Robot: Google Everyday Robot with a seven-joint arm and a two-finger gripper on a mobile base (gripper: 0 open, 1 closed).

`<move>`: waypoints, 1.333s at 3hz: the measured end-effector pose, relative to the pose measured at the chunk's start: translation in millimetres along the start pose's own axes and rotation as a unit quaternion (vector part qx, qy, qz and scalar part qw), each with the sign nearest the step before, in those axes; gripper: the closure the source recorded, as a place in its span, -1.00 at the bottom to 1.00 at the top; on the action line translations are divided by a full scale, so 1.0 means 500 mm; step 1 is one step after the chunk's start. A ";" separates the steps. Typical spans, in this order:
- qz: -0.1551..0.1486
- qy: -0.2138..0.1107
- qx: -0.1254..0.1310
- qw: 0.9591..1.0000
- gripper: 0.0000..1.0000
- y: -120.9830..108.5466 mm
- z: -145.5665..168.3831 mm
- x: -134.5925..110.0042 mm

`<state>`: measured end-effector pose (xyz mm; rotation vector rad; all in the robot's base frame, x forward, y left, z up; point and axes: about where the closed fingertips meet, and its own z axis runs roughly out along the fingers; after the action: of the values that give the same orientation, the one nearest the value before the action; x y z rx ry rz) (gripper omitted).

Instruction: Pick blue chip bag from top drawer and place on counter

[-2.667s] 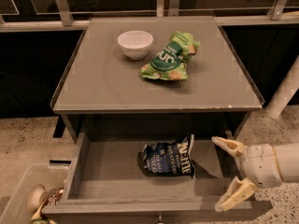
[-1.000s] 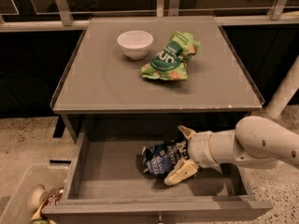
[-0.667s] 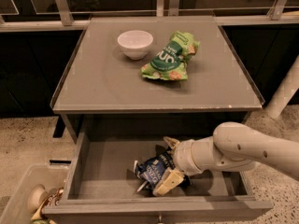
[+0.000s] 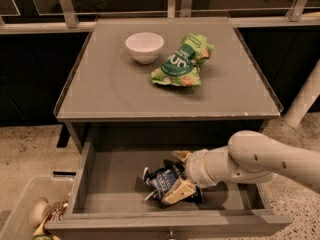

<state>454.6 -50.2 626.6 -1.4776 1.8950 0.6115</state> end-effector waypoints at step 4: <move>-0.002 -0.008 -0.006 1.000 1.00 0.001 -0.007 -0.009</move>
Offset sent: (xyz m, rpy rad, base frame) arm 0.0000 0.0000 0.0000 0.0000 0.0000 0.0000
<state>453.8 -49.8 632.3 -1.4791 1.8780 0.6312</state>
